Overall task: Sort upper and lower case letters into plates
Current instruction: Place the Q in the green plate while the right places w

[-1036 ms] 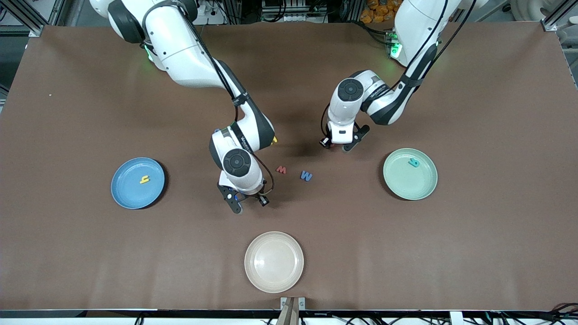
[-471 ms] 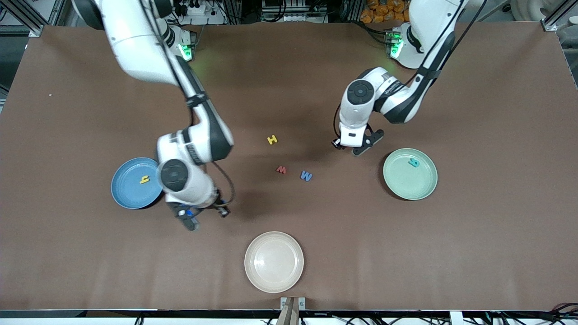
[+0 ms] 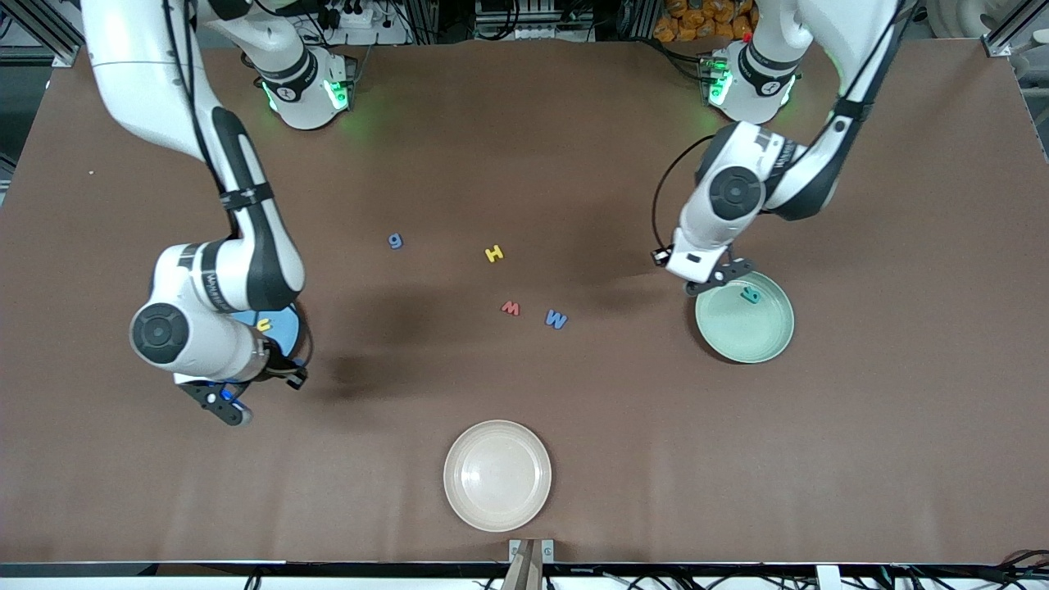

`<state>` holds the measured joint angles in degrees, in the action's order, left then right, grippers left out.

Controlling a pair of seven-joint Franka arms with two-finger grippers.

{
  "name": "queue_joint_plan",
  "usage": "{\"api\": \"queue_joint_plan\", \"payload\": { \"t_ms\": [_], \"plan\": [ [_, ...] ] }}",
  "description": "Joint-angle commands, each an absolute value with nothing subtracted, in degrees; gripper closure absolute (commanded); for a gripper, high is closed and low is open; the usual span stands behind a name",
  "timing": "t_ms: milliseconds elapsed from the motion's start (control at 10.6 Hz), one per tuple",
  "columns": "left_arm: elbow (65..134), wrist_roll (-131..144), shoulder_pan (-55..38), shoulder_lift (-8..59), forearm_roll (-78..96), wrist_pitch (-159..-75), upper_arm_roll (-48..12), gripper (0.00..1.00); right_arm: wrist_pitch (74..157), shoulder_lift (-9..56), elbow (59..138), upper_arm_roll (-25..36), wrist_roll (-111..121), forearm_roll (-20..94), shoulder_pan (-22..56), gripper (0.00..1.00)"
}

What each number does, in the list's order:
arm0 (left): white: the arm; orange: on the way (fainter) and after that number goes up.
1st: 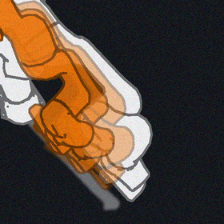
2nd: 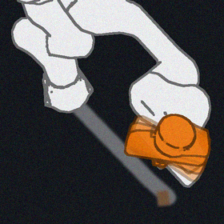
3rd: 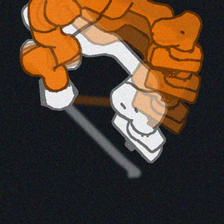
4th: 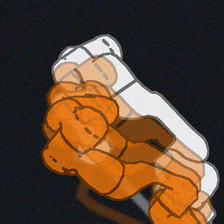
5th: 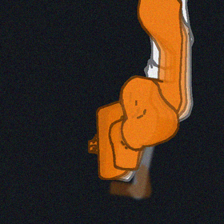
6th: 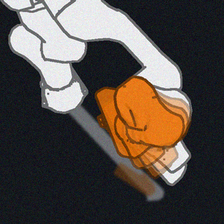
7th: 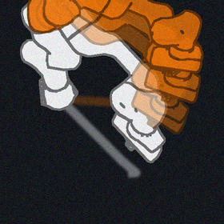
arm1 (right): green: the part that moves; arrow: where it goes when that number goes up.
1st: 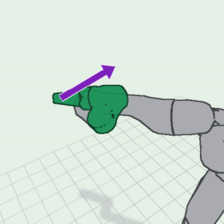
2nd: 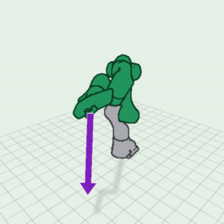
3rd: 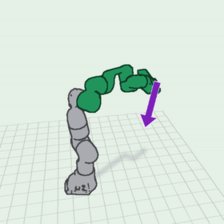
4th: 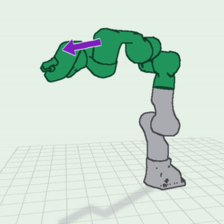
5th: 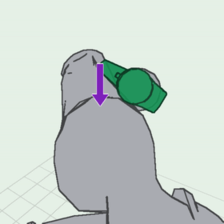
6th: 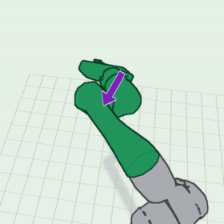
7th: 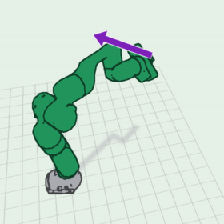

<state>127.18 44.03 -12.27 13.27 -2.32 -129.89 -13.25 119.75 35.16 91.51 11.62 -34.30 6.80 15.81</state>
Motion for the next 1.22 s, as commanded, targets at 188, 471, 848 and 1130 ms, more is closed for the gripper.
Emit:
{"api": "queue_joint_plan", "payload": {
  "t_ms": [188,471,848,1130],
  "plan": [
    [128.1,17.3,-11.3,12.0,1.0,-128.8,-2.9,0.61,120.0,31.2,100.3,12.6,-25.3,0.8,12.2,1.0],
    [127.9,14.9,-11.4,13.9,3.1,-132.1,-2.6,0.61,119.8,30.9,101.1,13.1,-23.6,0.8,11.3,0.07],
    [127.9,14.5,-12.2,19.0,3.1,-143.3,-2.6,0.61,119.2,30.8,101.0,12.9,-24.3,1.2,11.8,0.0],
    [128.1,13.5,-12.1,20.0,2.6,-145.5,-2.6,0.56,118.4,29.2,101.2,12.6,-28.7,1.8,15.1,0.0]
  ]
}}
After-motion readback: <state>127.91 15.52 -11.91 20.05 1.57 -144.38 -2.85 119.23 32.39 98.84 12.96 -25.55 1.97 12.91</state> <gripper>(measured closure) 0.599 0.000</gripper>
